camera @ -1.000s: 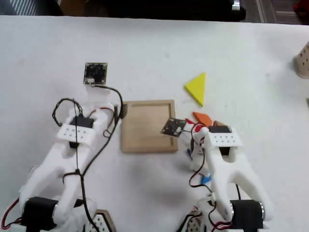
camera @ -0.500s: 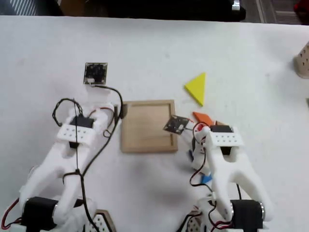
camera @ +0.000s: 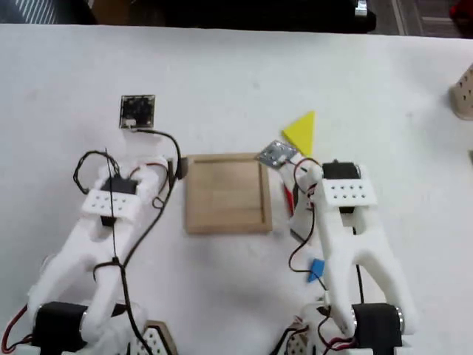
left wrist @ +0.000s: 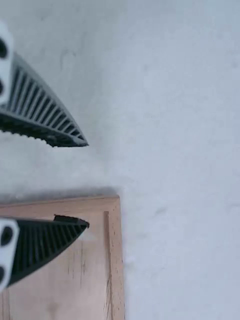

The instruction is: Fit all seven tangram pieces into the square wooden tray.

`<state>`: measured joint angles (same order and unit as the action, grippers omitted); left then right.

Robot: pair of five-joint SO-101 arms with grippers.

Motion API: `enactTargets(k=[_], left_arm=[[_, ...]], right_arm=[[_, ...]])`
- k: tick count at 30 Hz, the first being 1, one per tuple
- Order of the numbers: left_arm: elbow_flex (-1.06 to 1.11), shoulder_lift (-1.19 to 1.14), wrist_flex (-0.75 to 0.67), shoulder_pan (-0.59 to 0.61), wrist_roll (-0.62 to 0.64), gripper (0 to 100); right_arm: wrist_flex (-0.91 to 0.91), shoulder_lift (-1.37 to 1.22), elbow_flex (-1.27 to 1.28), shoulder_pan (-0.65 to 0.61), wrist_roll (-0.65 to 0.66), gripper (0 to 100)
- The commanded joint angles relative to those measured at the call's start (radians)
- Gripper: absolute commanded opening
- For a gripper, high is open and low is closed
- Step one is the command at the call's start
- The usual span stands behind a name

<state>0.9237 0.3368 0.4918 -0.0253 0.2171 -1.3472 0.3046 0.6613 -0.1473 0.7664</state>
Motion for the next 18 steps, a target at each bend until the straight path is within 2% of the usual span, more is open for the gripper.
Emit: enactTargets(k=[1, 7, 14, 18], left_arm=[[-0.034, 0.005, -0.021, 0.047, 0.003, 23], [-0.052, -0.001, -0.021, 0.099, 0.08, 23], [-0.061, -0.001, -0.026, 0.133, 0.081, 23], [-0.061, -0.001, -0.026, 0.133, 0.081, 23]], right_arm=[[-0.004, 0.005, -0.087, -0.128, -0.086, 8.4], [0.17, 0.001, -0.104, -0.338, -0.224, 8.7], [0.412, -0.061, -0.106, -0.372, -0.494, 8.7], [0.532, -0.196, -0.109, -0.423, -0.488, 8.7]])
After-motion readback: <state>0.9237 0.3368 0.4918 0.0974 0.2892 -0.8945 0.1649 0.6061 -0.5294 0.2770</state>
